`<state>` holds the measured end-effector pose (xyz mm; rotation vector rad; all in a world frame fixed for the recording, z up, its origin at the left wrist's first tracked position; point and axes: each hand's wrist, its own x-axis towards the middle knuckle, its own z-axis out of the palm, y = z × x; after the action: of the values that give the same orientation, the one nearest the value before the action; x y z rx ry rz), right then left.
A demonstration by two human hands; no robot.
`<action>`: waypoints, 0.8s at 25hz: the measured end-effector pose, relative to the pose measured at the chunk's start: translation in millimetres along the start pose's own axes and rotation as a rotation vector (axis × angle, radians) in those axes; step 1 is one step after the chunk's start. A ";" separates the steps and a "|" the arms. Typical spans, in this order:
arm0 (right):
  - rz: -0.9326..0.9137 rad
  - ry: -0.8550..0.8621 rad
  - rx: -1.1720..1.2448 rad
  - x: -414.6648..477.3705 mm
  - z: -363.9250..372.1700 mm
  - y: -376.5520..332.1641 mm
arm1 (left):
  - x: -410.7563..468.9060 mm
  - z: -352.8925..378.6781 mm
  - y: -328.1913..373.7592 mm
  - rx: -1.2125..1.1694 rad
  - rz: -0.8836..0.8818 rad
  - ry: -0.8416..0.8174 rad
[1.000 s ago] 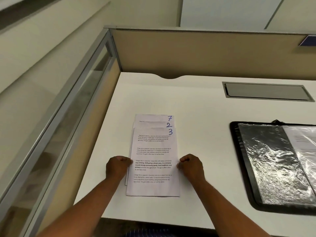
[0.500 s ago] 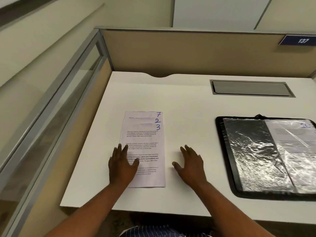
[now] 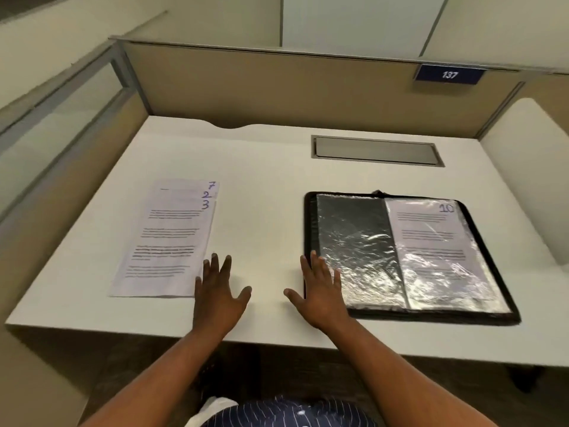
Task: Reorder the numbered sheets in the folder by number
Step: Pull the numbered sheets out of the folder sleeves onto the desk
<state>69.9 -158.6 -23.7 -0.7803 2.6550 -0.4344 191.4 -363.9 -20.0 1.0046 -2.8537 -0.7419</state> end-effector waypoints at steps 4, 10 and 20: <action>0.029 0.009 0.020 -34.9 -25.0 62.6 | -37.9 31.5 56.8 0.005 0.025 -0.026; 0.115 0.064 0.033 -66.2 -44.9 121.5 | -57.6 53.5 114.3 -0.012 0.120 -0.087; 0.413 0.116 -0.006 -100.9 -69.7 210.7 | -40.0 107.3 202.2 0.028 0.438 -0.254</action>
<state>24.6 80.9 -17.6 -0.1981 2.8256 -0.3692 85.8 -156.9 -19.9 0.2736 -3.1321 -0.8321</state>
